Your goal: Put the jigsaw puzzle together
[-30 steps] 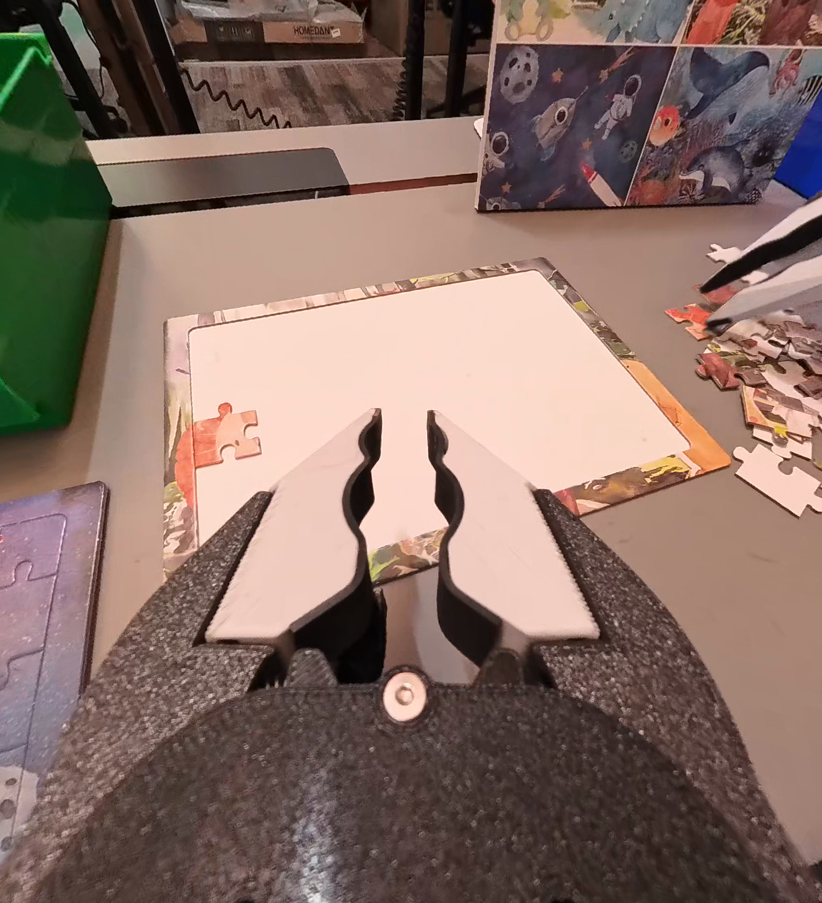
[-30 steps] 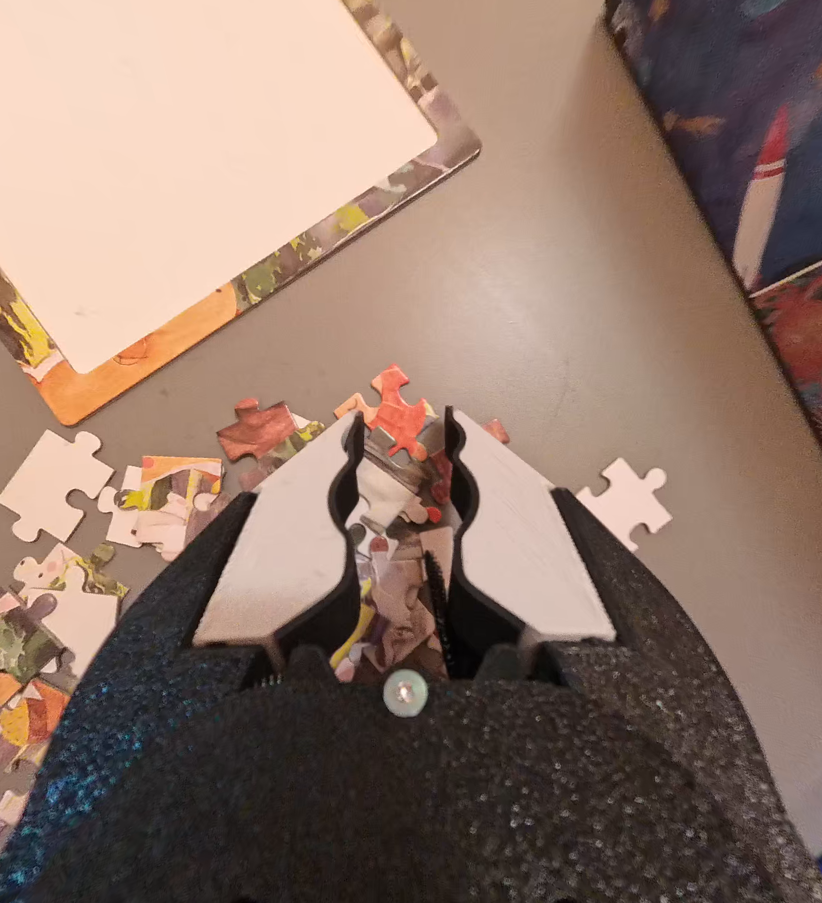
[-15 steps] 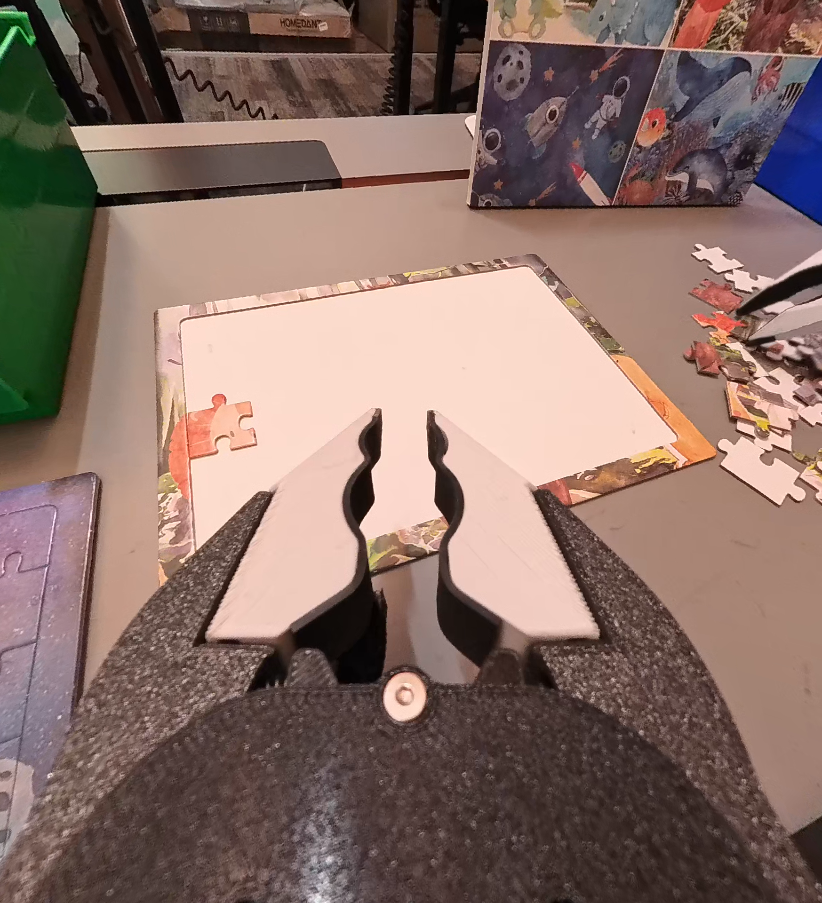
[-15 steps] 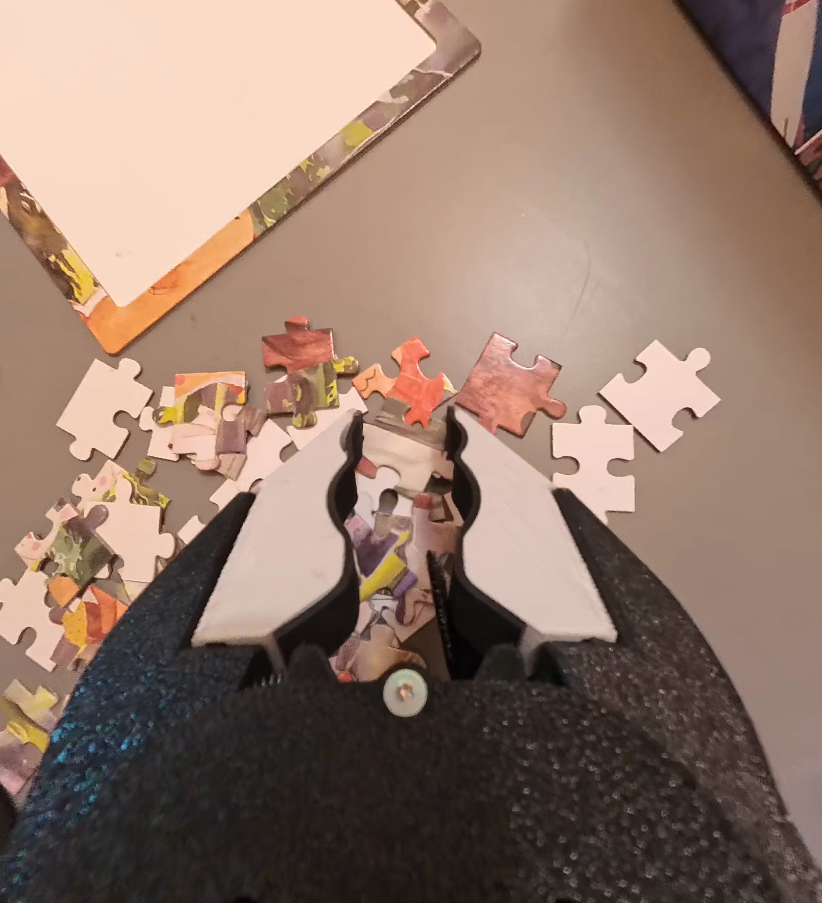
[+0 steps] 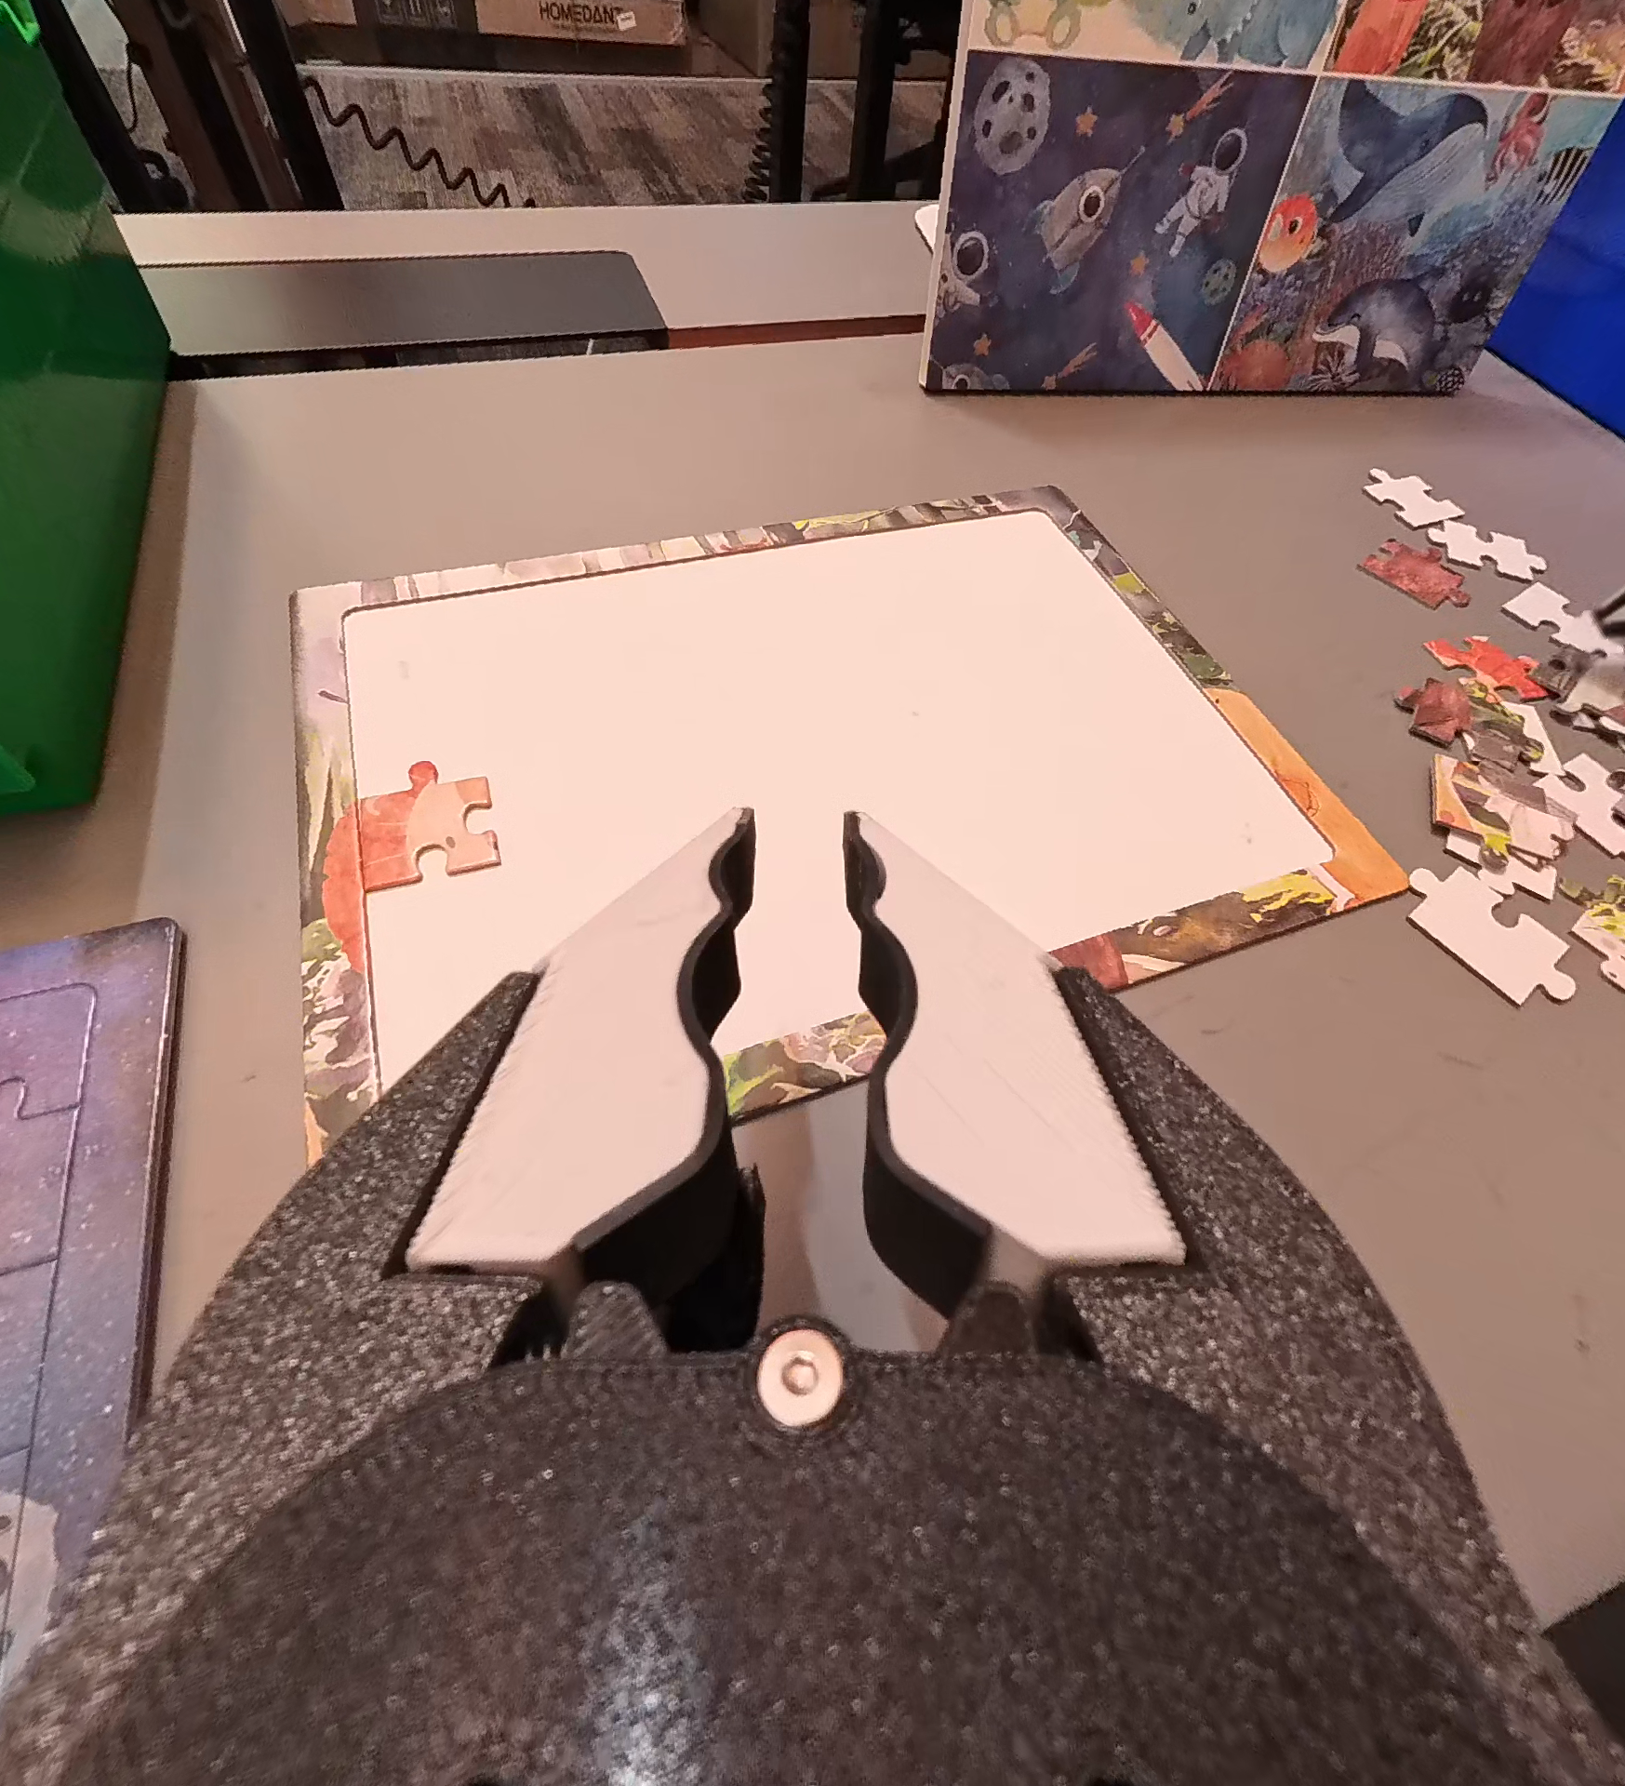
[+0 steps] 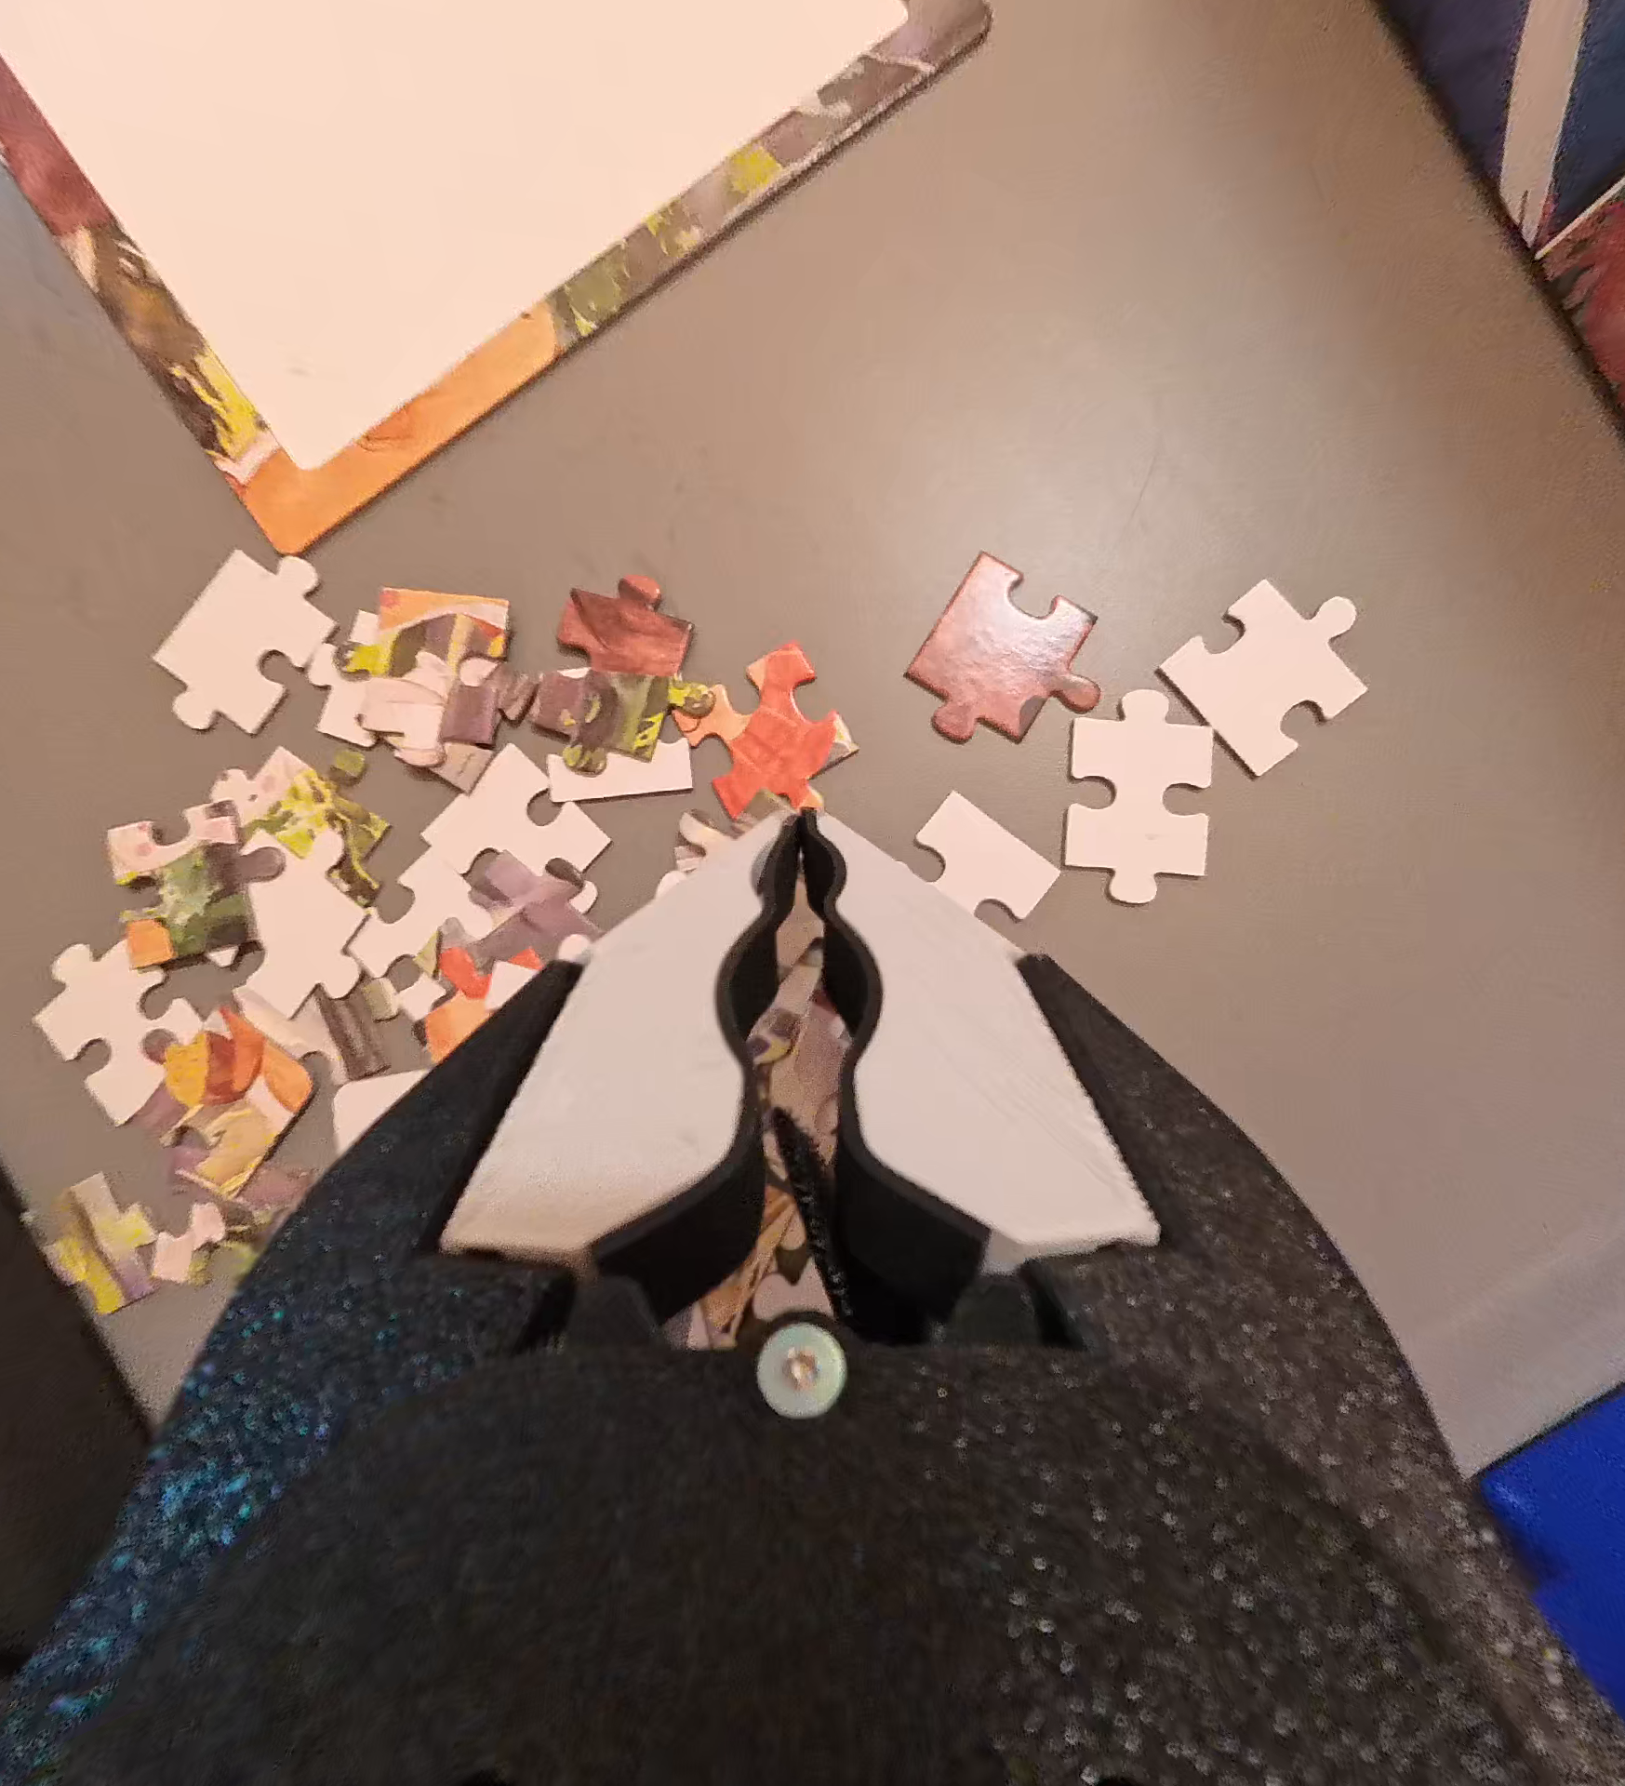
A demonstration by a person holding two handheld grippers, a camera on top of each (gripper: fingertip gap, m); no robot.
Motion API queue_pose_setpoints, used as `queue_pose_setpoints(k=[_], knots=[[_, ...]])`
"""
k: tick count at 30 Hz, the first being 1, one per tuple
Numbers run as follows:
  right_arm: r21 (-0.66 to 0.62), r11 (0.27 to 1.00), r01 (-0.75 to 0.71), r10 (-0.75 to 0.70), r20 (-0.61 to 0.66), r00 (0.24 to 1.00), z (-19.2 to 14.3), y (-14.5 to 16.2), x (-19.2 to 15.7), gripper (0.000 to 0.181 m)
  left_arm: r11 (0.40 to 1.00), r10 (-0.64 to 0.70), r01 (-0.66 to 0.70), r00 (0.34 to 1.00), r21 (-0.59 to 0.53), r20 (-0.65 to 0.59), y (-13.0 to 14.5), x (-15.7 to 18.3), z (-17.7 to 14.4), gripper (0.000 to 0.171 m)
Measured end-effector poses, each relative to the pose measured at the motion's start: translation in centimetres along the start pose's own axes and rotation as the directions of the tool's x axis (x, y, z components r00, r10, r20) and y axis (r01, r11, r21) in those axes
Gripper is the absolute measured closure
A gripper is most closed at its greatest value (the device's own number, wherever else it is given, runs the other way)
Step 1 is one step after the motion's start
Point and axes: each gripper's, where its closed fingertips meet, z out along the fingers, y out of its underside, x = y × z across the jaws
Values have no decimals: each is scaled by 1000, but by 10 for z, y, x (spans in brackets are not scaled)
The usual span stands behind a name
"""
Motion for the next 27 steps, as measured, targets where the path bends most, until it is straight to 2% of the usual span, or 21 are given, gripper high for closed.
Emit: queue_pose_setpoints(k=[4,7,12,16,20,22,27], knots=[[26,1000,3,-3,18,1000,4,-3,-3,179,1000,-7,7,1000,-7,-5,1,0,1,154],[15,1000,15,-15,-4,1000,15,-5,-3,157,1000,-10,10,1000,-11,-7,2,0,1,154],[-10,999,41,-41,-46,998,24,-2,0,143,1000,-11,11,1000,-12,-5,2,-1,1,154],[6,1000,17,-17,-24,1000,28,-3,1,136,1000,-12,12,1000,-21,-9,4,0,2,154],[5,999,39,-39,-23,999,28,-4,0,138,1000,-8,8,1000,-28,-9,5,0,3,154],[2,998,65,-65,-19,998,28,-4,-3,153,1000,-7,7,1000,-26,-8,5,0,3,154],[-14,996,91,-92,-56,994,25,-2,-1,154,1000,-9,9,1000,-21,-4,4,-1,2,154]])
